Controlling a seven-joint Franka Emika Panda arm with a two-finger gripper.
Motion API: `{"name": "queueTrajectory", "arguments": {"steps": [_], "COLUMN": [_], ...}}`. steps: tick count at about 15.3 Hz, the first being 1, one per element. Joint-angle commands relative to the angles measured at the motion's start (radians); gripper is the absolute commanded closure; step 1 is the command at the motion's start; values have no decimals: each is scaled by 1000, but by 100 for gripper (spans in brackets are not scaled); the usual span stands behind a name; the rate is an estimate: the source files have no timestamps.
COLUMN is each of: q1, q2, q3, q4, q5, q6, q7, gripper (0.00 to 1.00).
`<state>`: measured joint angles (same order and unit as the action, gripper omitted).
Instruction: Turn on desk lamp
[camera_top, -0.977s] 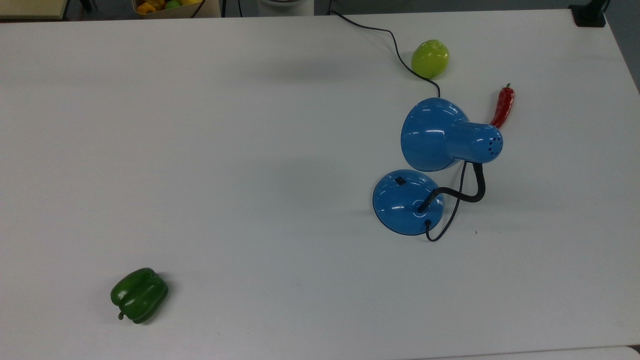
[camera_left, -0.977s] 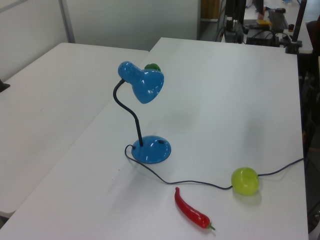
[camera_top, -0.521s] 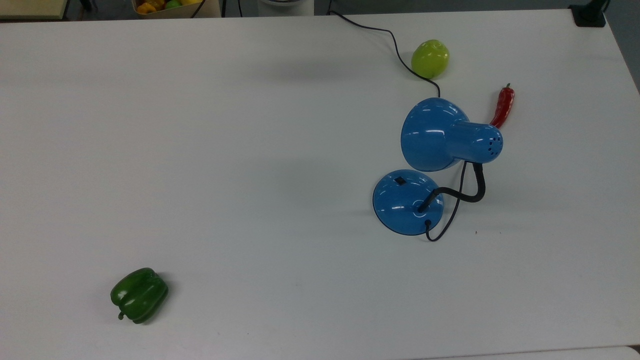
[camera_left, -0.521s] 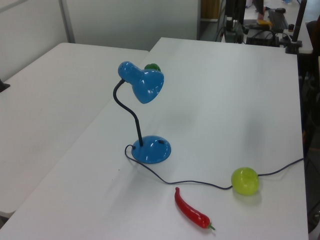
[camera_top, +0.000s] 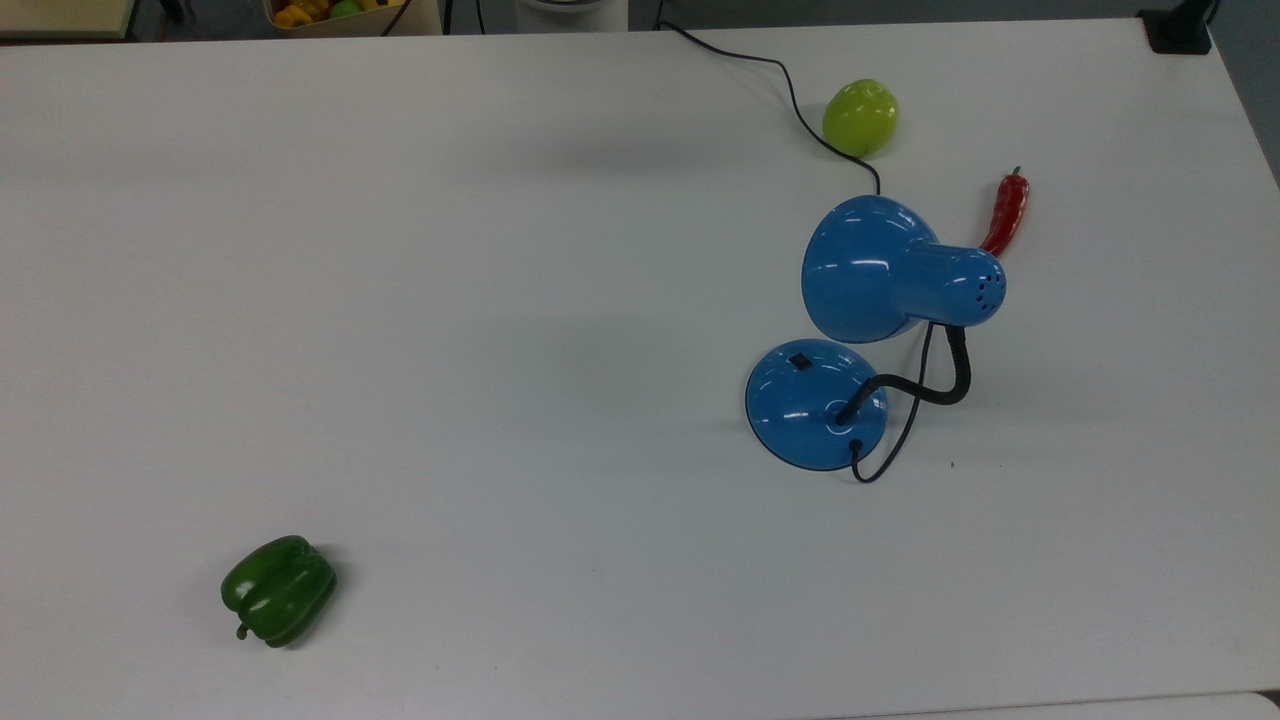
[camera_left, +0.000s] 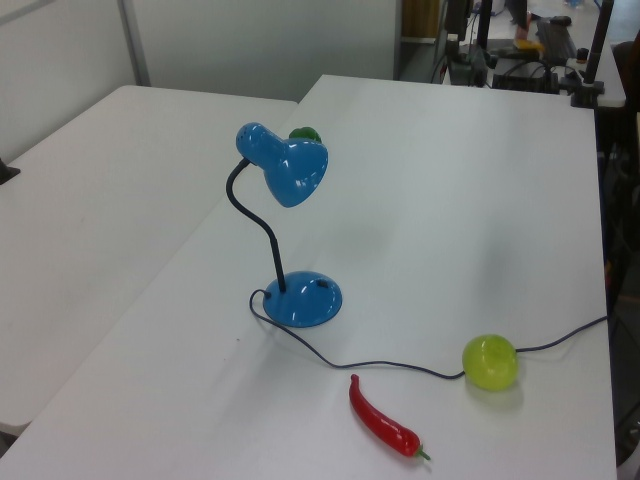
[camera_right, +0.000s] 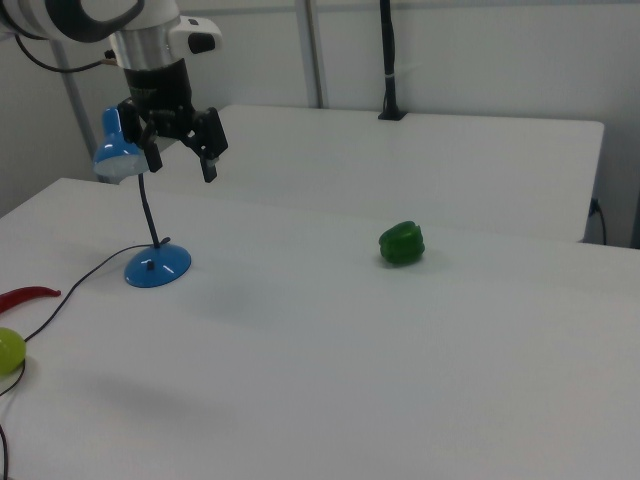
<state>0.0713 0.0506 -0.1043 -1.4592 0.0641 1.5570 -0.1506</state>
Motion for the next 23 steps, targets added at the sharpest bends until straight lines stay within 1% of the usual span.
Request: {"name": "queueTrajectory", "arguments": {"steps": [1, 4, 5, 6, 7, 8, 9, 10, 11, 12, 13, 14, 15, 16, 17, 18, 23], "q1": [-7, 4, 7, 8, 10, 15, 34, 45, 51, 53, 58, 65, 67, 67, 67, 67, 65], "q2": [-12, 8, 18, 25, 29, 28, 28, 28, 26, 25, 23, 22, 20, 17, 14, 12, 3], "q3": [-5, -5, -2, 0, 0, 0, 0, 0, 0, 0, 3, 9, 12, 21, 35, 47, 93], "q4": [-46, -56, -53, -53, -55, -61, -72, -82, -93, -99, -115, -128, -144, -159, -177, -194, -268], "q5": [56, 50, 48, 48, 52, 53, 51, 49, 49, 51, 51, 53, 53, 53, 53, 53, 43], "q6": [93, 112, 114, 121, 133, 149, 162, 170, 172, 172, 172, 172, 179, 202, 224, 235, 250], "q7": [-70, -72, -72, -72, -72, -72, -72, -72, -70, -72, -72, -72, -72, -69, -61, -60, -69], "gripper": [0, 1, 4, 10, 20, 32, 40, 44, 55, 61, 71, 74, 80, 90, 97, 100, 100]}}
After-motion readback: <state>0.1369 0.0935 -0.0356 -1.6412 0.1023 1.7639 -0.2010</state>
